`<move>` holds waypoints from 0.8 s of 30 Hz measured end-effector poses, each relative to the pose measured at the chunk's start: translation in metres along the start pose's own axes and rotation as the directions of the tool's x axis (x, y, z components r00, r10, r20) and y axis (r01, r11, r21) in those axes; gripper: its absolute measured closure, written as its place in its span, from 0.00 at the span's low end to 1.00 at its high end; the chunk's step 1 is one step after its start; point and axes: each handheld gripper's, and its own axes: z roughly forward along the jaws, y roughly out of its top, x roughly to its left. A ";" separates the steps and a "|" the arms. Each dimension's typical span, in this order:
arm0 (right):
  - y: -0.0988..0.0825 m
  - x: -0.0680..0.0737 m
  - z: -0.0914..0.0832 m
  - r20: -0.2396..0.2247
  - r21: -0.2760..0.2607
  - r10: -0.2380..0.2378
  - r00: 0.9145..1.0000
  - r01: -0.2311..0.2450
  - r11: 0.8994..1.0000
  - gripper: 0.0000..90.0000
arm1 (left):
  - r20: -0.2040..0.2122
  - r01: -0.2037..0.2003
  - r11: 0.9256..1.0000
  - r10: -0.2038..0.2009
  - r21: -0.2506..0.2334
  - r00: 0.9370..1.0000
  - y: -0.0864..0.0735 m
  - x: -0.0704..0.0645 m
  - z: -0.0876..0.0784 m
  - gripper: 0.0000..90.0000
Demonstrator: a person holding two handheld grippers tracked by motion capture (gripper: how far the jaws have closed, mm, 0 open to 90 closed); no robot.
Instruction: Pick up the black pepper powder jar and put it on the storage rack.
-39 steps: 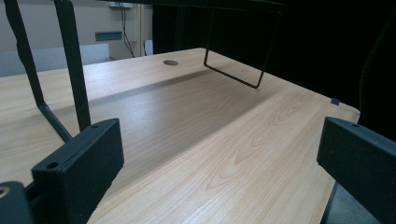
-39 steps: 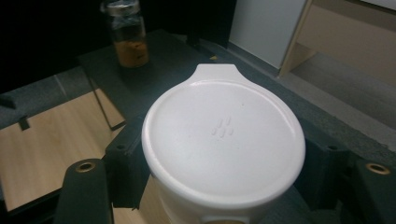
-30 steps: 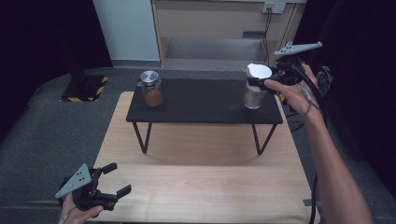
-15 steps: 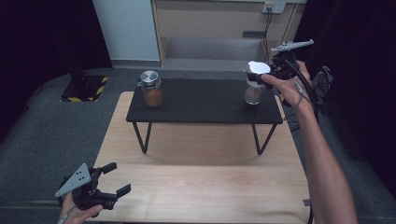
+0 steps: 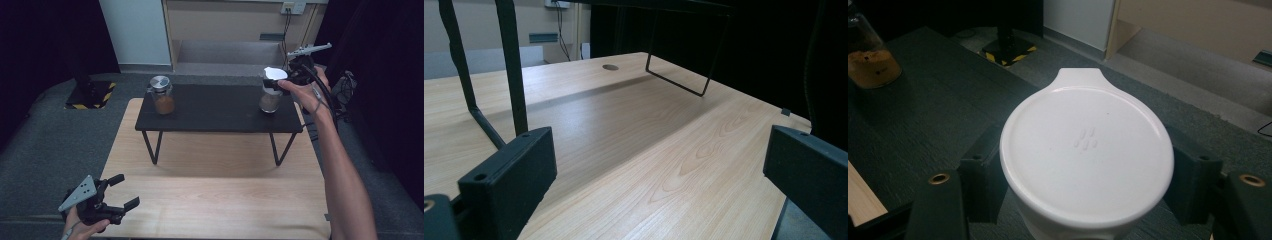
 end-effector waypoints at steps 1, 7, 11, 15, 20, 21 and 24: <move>0.000 0.000 0.000 0.000 0.004 -0.003 1.000 0.003 1.000 0.35 | 0.002 0.001 1.000 -0.001 -0.001 1.000 0.000 0.000 0.000 0.00; -0.007 -0.002 0.003 -0.005 -0.017 0.020 1.000 -0.020 1.000 0.34 | 0.002 -0.002 1.000 0.002 0.000 1.000 0.000 0.000 0.000 0.00; -0.008 -0.002 0.001 -0.009 -0.016 0.011 1.000 -0.011 1.000 0.34 | 0.004 -0.002 1.000 0.002 0.003 1.000 0.000 0.000 0.001 0.00; -0.008 -0.001 0.001 -0.008 -0.012 0.005 1.000 -0.005 1.000 0.34 | 0.005 -0.005 1.000 0.005 0.003 1.000 0.001 0.000 0.001 0.00; -0.009 -0.001 0.001 -0.008 -0.018 0.007 1.000 -0.007 1.000 0.30 | 0.005 -0.002 1.000 0.002 -0.002 1.000 0.000 0.000 0.000 0.00; -0.012 -0.002 0.001 -0.014 -0.032 0.024 1.000 -0.025 0.999 0.21 | 0.005 -0.001 1.000 0.001 -0.004 1.000 0.000 0.000 0.000 0.00; -0.016 0.004 -0.003 0.017 -0.074 0.037 0.999 -0.035 0.997 0.14 | 0.008 0.000 1.000 0.000 -0.004 1.000 0.000 0.000 0.000 0.00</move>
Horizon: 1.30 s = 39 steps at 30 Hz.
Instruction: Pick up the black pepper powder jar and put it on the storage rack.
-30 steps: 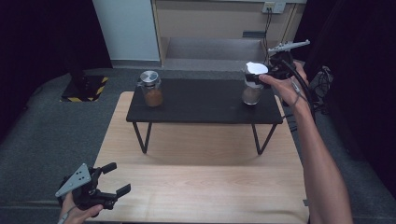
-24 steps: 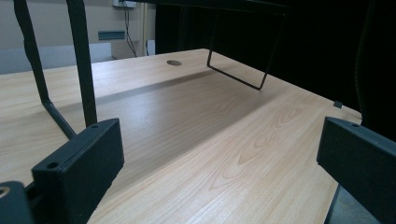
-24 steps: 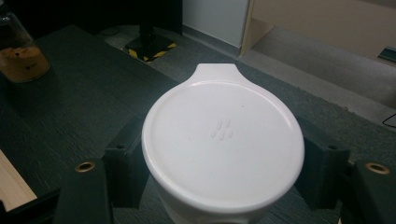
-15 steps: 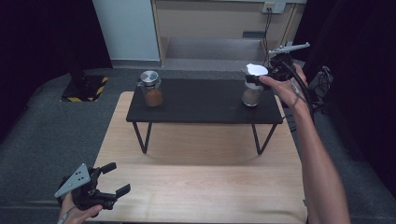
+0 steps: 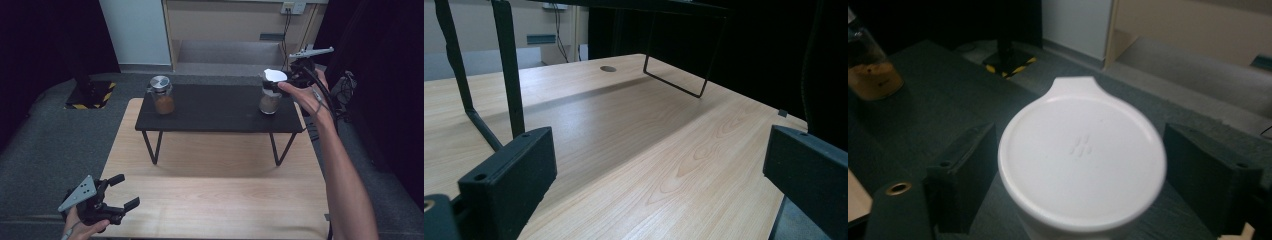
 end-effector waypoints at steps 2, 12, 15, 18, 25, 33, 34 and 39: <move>-0.001 -0.001 -0.006 -0.003 -0.033 0.017 1.000 -0.017 0.999 0.11 | 0.003 -0.003 1.000 0.003 0.000 1.000 0.000 0.000 0.000 0.00; 0.016 0.005 -0.050 0.011 -0.172 0.045 0.999 -0.043 0.984 0.10 | 0.009 -0.002 1.000 0.002 -0.008 1.000 0.000 0.000 -0.001 0.00; 0.015 0.008 -0.056 0.015 -0.172 0.037 0.999 -0.034 0.984 0.10 | 0.010 -0.003 1.000 0.003 -0.009 1.000 0.000 0.000 -0.001 0.00; 0.005 0.009 -0.060 -0.012 -0.189 0.042 0.999 -0.044 0.981 0.11 | 0.014 -0.005 1.000 0.005 -0.009 1.000 0.000 0.000 -0.001 0.00; -0.022 0.015 -0.069 -0.103 -0.219 -0.032 0.994 0.008 0.976 0.11 | 0.023 -0.007 1.000 0.007 0.002 1.000 0.001 0.001 0.002 0.00; -0.068 0.031 -0.078 -0.195 -0.275 -0.134 0.972 0.077 0.959 0.12 | 0.025 -0.006 1.000 0.006 0.001 1.000 0.001 0.000 0.002 0.00; -0.074 0.033 -0.078 -0.199 -0.273 -0.142 0.970 0.085 0.958 0.12 | 0.024 -0.007 1.000 0.007 0.001 1.000 0.002 0.000 0.002 0.00; -0.104 0.044 -0.080 -0.247 -0.257 -0.180 0.952 0.115 0.959 0.12 | 0.020 -0.002 1.000 0.002 -0.005 1.000 0.001 0.001 0.000 0.00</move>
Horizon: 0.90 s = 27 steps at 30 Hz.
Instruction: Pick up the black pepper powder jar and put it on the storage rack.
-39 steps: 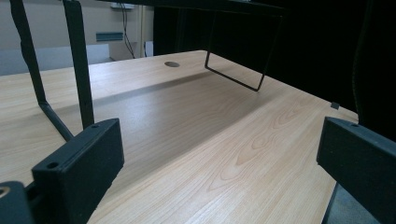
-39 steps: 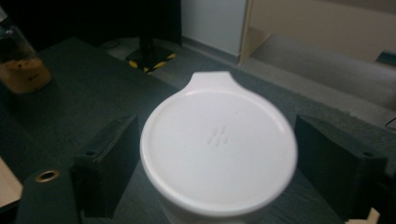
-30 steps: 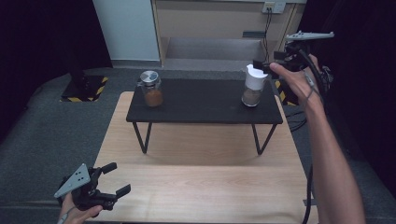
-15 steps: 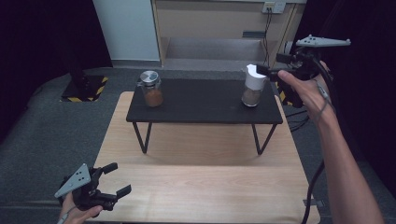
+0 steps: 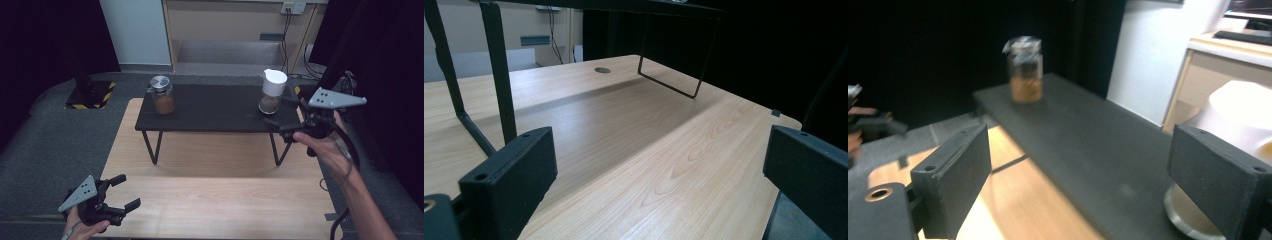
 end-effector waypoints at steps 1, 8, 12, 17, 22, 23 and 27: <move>-0.004 0.002 -0.001 -0.010 0.001 -0.004 1.000 0.004 1.000 0.12 | 0.000 0.001 1.000 -0.001 -0.001 1.000 0.000 0.000 0.000 0.00; -0.046 0.021 -0.010 -0.045 -0.020 -0.002 0.999 0.001 1.000 0.12 | 0.001 -0.004 1.000 0.004 0.003 1.000 0.000 -0.001 0.000 0.00; -0.066 0.029 -0.013 -0.054 -0.032 0.015 0.998 -0.016 0.999 0.12 | 0.004 -0.009 1.000 0.009 0.004 1.000 0.000 -0.001 0.001 0.00; -0.093 0.040 -0.015 -0.065 -0.028 0.046 0.997 -0.048 0.998 0.12 | 0.005 -0.011 1.000 0.011 0.009 1.000 0.001 -0.001 0.001 0.00; -0.118 0.054 -0.017 -0.076 -0.021 0.052 0.996 -0.054 0.998 0.12 | 0.006 -0.013 1.000 0.013 0.008 1.000 0.001 -0.002 0.001 0.01; -0.122 0.057 -0.017 -0.078 -0.018 0.047 0.996 -0.049 0.999 0.12 | 0.006 -0.013 1.000 0.013 0.009 1.000 0.001 -0.002 0.001 0.01; -0.136 0.066 -0.015 -0.088 -0.004 0.048 0.995 -0.048 0.999 0.12 | 0.008 -0.014 1.000 0.014 0.010 1.000 0.001 -0.002 0.002 0.01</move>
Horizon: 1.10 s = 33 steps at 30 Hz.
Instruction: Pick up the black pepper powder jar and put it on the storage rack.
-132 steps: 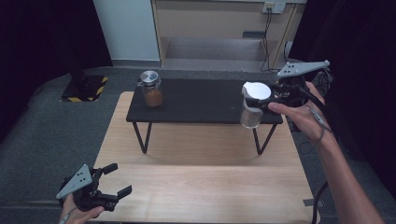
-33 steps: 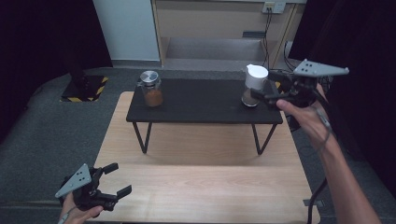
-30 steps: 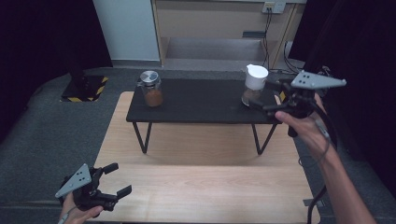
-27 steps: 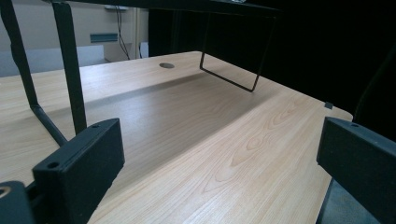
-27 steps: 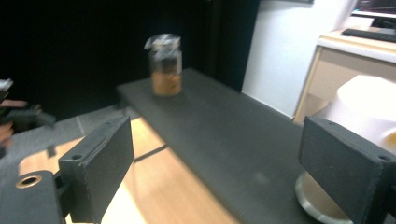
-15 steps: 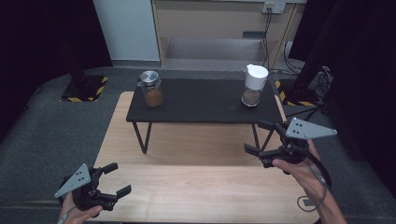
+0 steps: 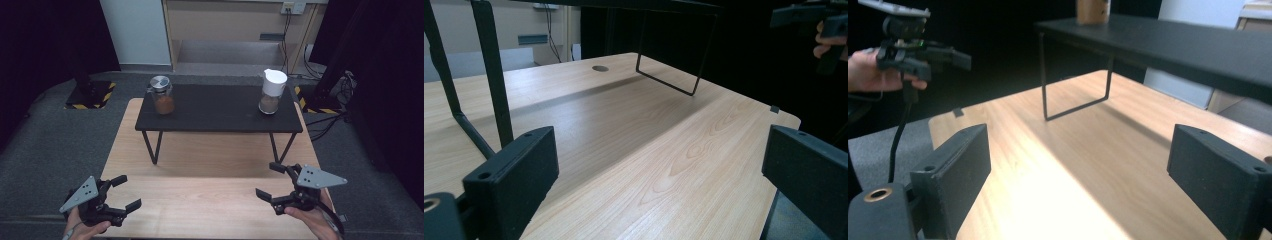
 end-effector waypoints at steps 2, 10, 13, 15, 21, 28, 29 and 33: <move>-0.006 0.002 0.002 -0.010 0.009 0.003 1.000 -0.003 1.000 0.12 | 0.003 -0.003 1.000 0.003 0.005 1.000 0.000 0.000 0.001 0.01; -0.024 0.011 0.005 -0.003 0.014 0.003 1.000 -0.003 1.000 0.11 | 0.002 -0.004 1.000 0.004 0.005 1.000 0.000 -0.001 0.001 0.01; -0.030 0.013 0.006 -0.005 0.013 0.009 1.000 -0.009 1.000 0.11 | 0.003 -0.008 1.000 0.008 0.009 1.000 0.001 -0.001 0.002 0.01; -0.033 0.013 0.007 -0.004 0.015 0.010 1.000 -0.010 1.000 0.11 | 0.004 -0.009 1.000 0.009 0.009 1.000 0.000 -0.002 0.003 0.01; -0.039 0.016 0.009 0.004 0.010 0.006 1.000 -0.006 1.000 0.11 | 0.000 -0.017 1.000 0.017 0.009 1.000 0.001 -0.003 0.003 0.01; -0.050 0.021 0.007 0.064 -0.036 0.039 0.997 -0.037 0.999 0.04 | -0.019 -0.026 1.000 0.026 0.000 0.999 0.000 -0.005 0.002 0.01; -0.052 0.022 0.006 0.078 -0.045 0.050 0.996 -0.046 0.998 0.03 | -0.021 -0.024 1.000 0.024 -0.002 0.999 0.000 -0.005 0.002 0.01; -0.062 0.026 0.003 0.144 -0.090 0.086 0.986 -0.073 0.993 0.01 | -0.047 -0.034 0.999 0.033 -0.017 0.998 -0.001 -0.008 0.001 0.01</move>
